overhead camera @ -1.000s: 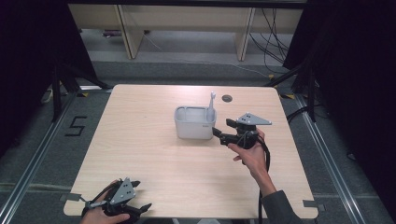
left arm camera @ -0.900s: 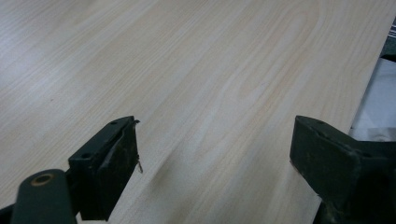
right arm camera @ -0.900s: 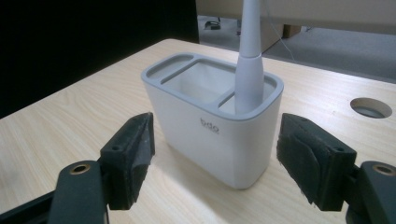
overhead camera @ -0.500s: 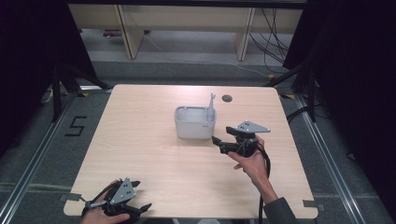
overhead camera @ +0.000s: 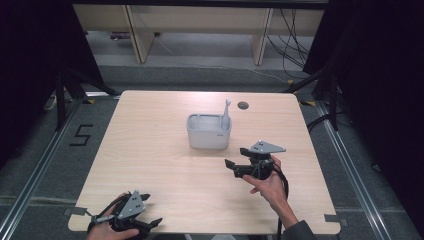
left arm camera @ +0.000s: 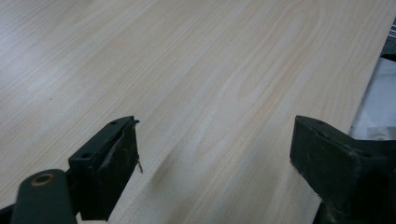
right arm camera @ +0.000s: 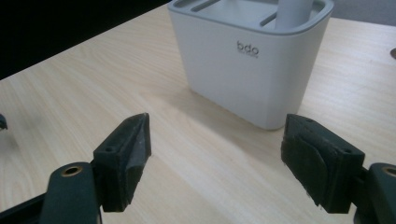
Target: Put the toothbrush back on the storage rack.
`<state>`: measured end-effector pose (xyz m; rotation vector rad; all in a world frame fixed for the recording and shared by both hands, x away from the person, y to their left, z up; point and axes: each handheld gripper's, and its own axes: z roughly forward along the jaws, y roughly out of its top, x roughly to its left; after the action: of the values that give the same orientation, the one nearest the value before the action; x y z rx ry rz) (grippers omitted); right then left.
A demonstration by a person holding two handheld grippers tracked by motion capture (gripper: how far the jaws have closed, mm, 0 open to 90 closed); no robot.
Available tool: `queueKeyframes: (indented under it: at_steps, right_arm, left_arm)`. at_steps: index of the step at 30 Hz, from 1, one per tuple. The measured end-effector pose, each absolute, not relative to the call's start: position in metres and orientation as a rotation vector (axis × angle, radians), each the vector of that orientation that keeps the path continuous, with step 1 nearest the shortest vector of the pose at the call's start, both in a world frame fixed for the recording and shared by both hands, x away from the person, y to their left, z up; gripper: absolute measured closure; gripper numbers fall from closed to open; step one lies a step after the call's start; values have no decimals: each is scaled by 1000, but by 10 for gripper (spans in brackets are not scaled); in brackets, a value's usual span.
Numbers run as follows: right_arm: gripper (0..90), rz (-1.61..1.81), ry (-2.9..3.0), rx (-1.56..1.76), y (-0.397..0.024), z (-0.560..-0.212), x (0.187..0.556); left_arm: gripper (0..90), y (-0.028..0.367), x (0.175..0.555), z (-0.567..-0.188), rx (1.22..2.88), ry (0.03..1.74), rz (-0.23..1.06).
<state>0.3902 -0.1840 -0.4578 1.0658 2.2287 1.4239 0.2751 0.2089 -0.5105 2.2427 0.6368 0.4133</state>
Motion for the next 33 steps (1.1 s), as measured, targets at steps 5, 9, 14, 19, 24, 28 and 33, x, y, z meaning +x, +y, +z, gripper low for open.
queueKeyframes:
  at_steps: [5,9,14,19,24,28,33]
  right_arm:
    - [239,1410,2276,1085,-181,-463,382]
    - [229,1400,2303,1074,-178,-468,377]
    - [219,1359,2341,1068,-175,-470,370]
    - [216,1375,2364,1057,-172,-471,363]
    - [195,1336,2394,1000,-173,-475,358]
    - [177,1336,2412,1047,-173,-476,350]
    - [177,1319,2431,1020,-174,-476,343]
  left_arm:
    - [147,209,275,-510,2249,635,422]
    - [148,209,275,-510,2250,634,420]
    - [147,209,275,-509,2250,634,418]
    - [147,209,275,-510,2248,637,423]
    - [147,209,275,-509,2250,637,423]
    - [148,209,275,-509,2253,635,421]
    - [148,209,275,-510,2255,634,420]
